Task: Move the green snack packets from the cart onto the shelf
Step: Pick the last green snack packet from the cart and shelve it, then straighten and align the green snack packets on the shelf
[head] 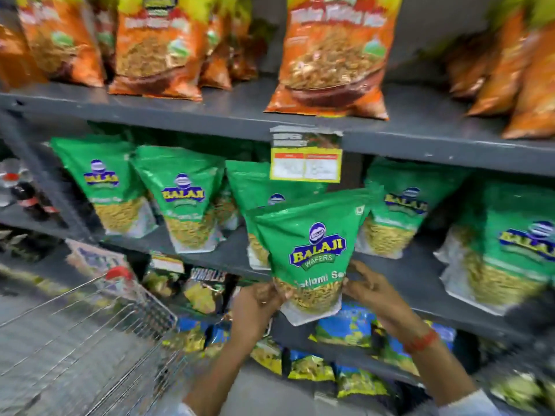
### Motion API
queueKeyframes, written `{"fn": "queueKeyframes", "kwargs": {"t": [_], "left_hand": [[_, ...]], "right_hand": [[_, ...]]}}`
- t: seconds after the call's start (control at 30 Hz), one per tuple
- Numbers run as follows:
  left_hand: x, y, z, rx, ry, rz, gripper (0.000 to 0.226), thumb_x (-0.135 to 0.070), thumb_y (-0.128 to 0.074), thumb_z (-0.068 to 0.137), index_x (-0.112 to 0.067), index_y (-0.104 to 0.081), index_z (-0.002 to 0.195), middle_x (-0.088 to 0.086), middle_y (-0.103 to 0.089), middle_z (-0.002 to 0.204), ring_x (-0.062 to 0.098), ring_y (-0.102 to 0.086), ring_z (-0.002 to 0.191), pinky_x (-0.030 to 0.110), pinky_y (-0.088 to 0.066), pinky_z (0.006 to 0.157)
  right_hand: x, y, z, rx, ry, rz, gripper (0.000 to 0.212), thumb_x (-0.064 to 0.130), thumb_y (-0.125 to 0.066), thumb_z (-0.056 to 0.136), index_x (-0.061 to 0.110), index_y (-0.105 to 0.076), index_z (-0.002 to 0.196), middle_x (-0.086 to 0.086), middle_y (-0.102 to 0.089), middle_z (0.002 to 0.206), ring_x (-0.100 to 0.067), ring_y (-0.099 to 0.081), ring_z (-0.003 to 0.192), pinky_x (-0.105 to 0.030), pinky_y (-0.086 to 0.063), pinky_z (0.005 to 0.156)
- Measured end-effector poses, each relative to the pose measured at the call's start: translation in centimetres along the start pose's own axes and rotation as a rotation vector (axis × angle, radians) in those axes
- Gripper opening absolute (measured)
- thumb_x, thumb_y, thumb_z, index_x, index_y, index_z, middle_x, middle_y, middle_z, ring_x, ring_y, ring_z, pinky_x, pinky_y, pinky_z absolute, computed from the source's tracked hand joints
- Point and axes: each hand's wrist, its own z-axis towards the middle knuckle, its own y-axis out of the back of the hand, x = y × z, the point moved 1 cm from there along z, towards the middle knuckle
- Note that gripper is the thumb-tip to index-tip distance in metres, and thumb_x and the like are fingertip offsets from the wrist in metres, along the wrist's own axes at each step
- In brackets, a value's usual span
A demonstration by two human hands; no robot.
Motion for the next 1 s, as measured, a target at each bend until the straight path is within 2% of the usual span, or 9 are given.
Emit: {"fn": "queueKeyframes", "kwargs": {"t": [0.1,0.17,0.27,0.33,0.43,0.5,0.77,0.9,1.0], "left_hand": [[-1.1,-4.0,1.7,0.071,0.017,-0.024,0.004,-0.042,-0.075,0.066,-0.041,-0.072,0.064,-0.002,-0.078,0.074,-0.002,-0.060,0.071,0.040,-0.056,0.066],[-1.9,-6.3,3.0,0.132,0.010,-0.014,0.014,-0.056,-0.069,0.059,-0.042,-0.070,0.063,0.016,-0.075,0.079,0.008,-0.059,0.074,0.049,-0.056,0.068],[-3.0,-9.4,5.7,0.183,-0.036,-0.001,0.022,-0.056,-0.068,0.058,-0.036,-0.071,0.064,0.016,-0.072,0.073,0.008,-0.056,0.070,0.051,-0.056,0.067],[-4.2,-11.0,7.0,0.235,-0.051,0.013,0.023,-0.041,-0.073,0.069,-0.022,-0.074,0.080,0.021,-0.074,0.082,0.006,-0.056,0.073,0.047,-0.057,0.069],[-4.5,-12.6,8.5,0.255,-0.114,0.031,0.024,-0.022,-0.070,0.079,-0.002,-0.071,0.093,0.026,-0.073,0.092,0.005,-0.057,0.073,0.014,-0.051,0.058],[-4.1,-12.8,8.8,0.206,-0.153,0.043,0.023,-0.018,-0.066,0.082,-0.002,-0.070,0.099,0.024,-0.073,0.094,0.007,-0.062,0.074,0.006,-0.042,0.053],[-1.3,-13.7,9.8,0.212,-0.164,0.042,0.028,-0.029,-0.065,0.083,-0.014,-0.067,0.107,0.004,-0.073,0.103,0.017,-0.068,0.092,0.047,-0.057,0.083],[-1.6,-14.5,8.1,0.051,-0.262,0.226,0.061,-0.039,-0.056,0.087,-0.016,-0.036,0.140,0.008,-0.051,0.140,0.023,-0.048,0.125,0.043,-0.044,0.103],[-3.8,-15.8,5.4,-0.112,-0.616,0.406,0.066,-0.026,-0.045,0.093,-0.014,-0.010,0.147,0.005,-0.016,0.158,0.015,-0.016,0.145,0.026,-0.017,0.117]], "right_hand": [[-1.7,3.9,-0.7,-0.109,-0.014,-0.017,0.043,-0.001,-0.057,0.085,0.003,-0.050,0.127,0.016,-0.069,0.101,0.010,-0.063,0.084,-0.010,-0.052,0.077],[-2.7,6.0,-0.9,-0.194,-0.015,-0.032,0.044,-0.005,-0.054,0.087,-0.001,-0.046,0.130,0.000,-0.065,0.105,0.012,-0.062,0.073,-0.006,-0.051,0.068],[-2.5,8.2,-1.2,-0.313,-0.010,-0.014,0.047,0.002,-0.057,0.084,-0.001,-0.045,0.129,-0.013,-0.058,0.118,0.008,-0.062,0.077,-0.008,-0.051,0.068],[-2.5,9.1,-1.0,-0.396,0.000,0.002,0.038,-0.007,-0.050,0.088,0.000,-0.049,0.125,-0.014,-0.059,0.120,-0.007,-0.062,0.099,-0.021,-0.053,0.083],[-3.1,9.7,0.5,-0.498,-0.014,0.030,0.041,-0.011,-0.047,0.087,0.001,-0.050,0.126,-0.019,-0.056,0.131,-0.032,-0.051,0.124,-0.054,-0.042,0.105],[-4.0,9.4,1.6,-0.500,-0.031,0.053,0.046,-0.009,-0.045,0.088,0.004,-0.045,0.132,-0.018,-0.051,0.138,-0.033,-0.046,0.130,-0.057,-0.036,0.109],[-5.3,6.5,1.0,-0.638,0.034,0.219,0.049,-0.002,-0.040,0.095,0.014,-0.032,0.141,-0.004,-0.044,0.141,-0.023,-0.043,0.130,-0.043,-0.041,0.105],[-6.0,5.3,0.8,-0.821,0.094,0.187,0.046,0.001,-0.038,0.097,0.010,-0.031,0.141,-0.011,-0.037,0.148,-0.024,-0.039,0.134,-0.045,-0.036,0.111],[-5.8,5.5,0.2,-1.017,0.157,0.001,0.041,0.003,-0.037,0.096,0.008,-0.035,0.137,-0.013,-0.041,0.143,-0.024,-0.042,0.129,-0.038,-0.039,0.107]]}}
